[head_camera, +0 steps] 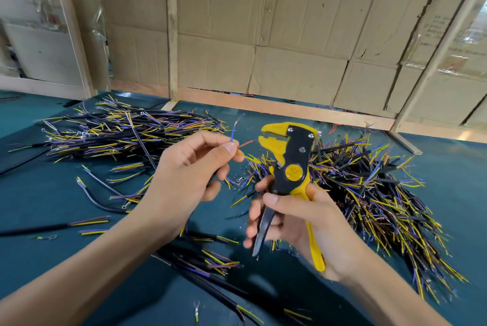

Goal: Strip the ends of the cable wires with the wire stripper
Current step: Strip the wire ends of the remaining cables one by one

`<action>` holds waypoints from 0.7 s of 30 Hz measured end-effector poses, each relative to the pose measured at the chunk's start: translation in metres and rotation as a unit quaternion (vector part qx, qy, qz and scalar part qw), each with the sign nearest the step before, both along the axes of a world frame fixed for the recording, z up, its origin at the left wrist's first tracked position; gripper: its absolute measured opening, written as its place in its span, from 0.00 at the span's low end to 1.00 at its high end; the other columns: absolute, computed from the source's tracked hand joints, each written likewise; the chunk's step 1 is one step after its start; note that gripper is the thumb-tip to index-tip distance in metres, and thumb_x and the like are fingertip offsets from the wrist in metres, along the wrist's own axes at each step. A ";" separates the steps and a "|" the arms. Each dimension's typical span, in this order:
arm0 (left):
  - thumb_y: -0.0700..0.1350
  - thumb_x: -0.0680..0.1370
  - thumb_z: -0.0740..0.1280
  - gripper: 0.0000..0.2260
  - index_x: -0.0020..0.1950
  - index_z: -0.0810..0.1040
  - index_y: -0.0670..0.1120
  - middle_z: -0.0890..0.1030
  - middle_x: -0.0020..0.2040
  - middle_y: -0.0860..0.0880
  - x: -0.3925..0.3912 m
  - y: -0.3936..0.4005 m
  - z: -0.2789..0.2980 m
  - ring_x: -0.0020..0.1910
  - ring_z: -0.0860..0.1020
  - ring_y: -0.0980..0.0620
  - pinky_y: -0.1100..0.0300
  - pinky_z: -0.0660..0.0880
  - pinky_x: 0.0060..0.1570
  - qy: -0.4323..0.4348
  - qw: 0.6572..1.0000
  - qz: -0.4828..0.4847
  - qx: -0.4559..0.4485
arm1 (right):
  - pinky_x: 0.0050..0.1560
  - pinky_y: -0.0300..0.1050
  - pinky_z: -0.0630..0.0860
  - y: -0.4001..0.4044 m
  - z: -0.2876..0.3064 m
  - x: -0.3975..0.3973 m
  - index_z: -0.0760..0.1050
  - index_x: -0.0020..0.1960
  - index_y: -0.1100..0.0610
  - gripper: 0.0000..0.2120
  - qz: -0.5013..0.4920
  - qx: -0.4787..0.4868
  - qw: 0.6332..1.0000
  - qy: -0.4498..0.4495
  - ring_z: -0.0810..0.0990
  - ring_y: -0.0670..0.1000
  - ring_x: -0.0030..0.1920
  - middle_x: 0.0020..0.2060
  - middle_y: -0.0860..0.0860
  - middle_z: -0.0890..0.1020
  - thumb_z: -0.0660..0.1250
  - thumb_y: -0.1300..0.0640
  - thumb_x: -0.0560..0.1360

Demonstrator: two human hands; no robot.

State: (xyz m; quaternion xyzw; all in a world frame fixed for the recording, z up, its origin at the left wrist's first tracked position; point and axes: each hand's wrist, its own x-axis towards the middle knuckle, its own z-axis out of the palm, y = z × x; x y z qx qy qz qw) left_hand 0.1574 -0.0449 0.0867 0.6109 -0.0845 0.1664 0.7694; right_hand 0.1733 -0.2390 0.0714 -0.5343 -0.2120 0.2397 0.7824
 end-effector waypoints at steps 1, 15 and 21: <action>0.43 0.75 0.70 0.04 0.41 0.83 0.49 0.83 0.39 0.47 0.000 0.003 0.003 0.30 0.69 0.55 0.67 0.59 0.22 -0.003 1.000 -0.004 0.004 | 0.44 0.64 0.80 -0.002 0.001 0.000 0.79 0.54 0.61 0.08 0.020 -0.013 1.000 0.003 0.81 0.64 0.38 0.41 0.66 0.80 0.69 0.64 0.74; 0.38 0.77 0.69 0.07 0.40 0.83 0.45 0.79 0.30 0.52 -0.007 0.018 0.022 0.25 0.65 0.56 0.67 0.58 0.21 0.004 0.996 0.005 0.086 | 0.50 0.73 0.77 -0.005 -0.007 0.000 0.77 0.57 0.62 0.11 0.101 -0.006 0.995 -0.021 0.81 0.65 0.41 0.42 0.65 0.80 0.69 0.64 0.75; 0.38 0.77 0.69 0.05 0.42 0.81 0.40 0.79 0.29 0.52 -0.008 0.017 0.021 0.23 0.65 0.57 0.68 0.58 0.21 0.022 0.994 -0.001 0.105 | 0.50 0.79 0.73 -0.005 -0.008 -0.001 0.74 0.56 0.63 0.12 0.107 -0.016 0.994 -0.023 0.80 0.65 0.40 0.41 0.65 0.78 0.69 0.64 0.74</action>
